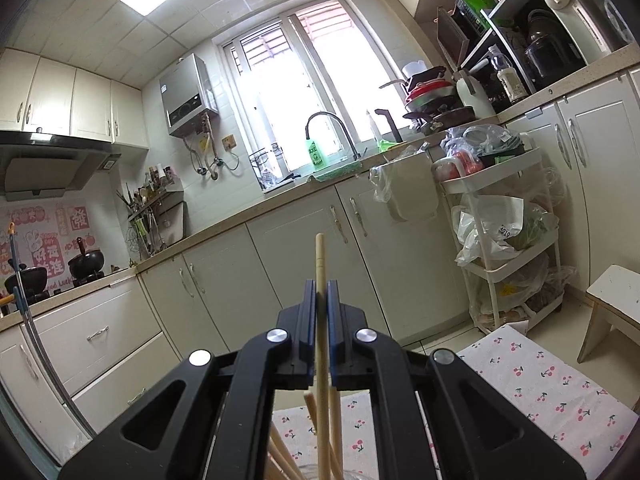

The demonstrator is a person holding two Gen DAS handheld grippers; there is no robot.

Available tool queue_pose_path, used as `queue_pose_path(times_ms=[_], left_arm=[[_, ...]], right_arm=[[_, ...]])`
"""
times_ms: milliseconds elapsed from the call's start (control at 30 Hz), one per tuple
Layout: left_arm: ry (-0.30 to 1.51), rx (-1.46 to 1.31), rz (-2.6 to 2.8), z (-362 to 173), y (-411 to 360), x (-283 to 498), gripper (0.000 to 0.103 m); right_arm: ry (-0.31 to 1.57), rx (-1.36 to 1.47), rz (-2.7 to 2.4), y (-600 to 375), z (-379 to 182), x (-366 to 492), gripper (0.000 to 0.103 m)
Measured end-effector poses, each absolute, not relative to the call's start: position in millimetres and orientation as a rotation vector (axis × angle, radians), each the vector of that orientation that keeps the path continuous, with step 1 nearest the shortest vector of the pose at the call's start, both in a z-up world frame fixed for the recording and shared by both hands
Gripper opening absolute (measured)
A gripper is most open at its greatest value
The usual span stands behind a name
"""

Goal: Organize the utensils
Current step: 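Lift the right gripper's stick over the jar and lower it in, then open both grippers and withdraw from the jar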

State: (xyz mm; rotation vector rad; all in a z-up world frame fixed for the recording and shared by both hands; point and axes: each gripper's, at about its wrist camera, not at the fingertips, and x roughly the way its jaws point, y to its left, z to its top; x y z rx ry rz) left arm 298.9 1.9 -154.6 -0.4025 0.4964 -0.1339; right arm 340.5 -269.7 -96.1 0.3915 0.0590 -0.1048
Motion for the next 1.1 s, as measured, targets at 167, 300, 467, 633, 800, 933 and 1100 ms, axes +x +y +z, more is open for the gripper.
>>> queue_pose_path(times_ms=[167,300,467,633,800,933,1100], left_arm=[[0.498,-0.401,-0.125,-153,3,298,0.063],[0.496,-0.401,-0.123,-151,4,298,0.063],[0.498,-0.402,-0.121,-152,5,297,0.063],[0.508,-0.407,-0.122,-154,7,298,0.063],[0.516,-0.414,-0.123,-157,7,299,0.063],[0.524,-0.421,-0.119,-160,10,302,0.063],[0.521,-0.429,-0.109,-160,15,302,0.063]], right_arm=[[0.066,0.373,-0.070,-268,-96,332,0.006],[0.083,0.366,-0.047,-268,-98,324,0.006],[0.109,0.430,-0.046,-282,-102,320,0.006],[0.114,0.537,-0.037,-294,-99,321,0.006],[0.042,0.600,-0.013,-293,-78,323,0.006],[0.030,0.561,-0.008,-285,-71,329,0.006],[0.080,0.532,-0.013,-281,-84,328,0.006]])
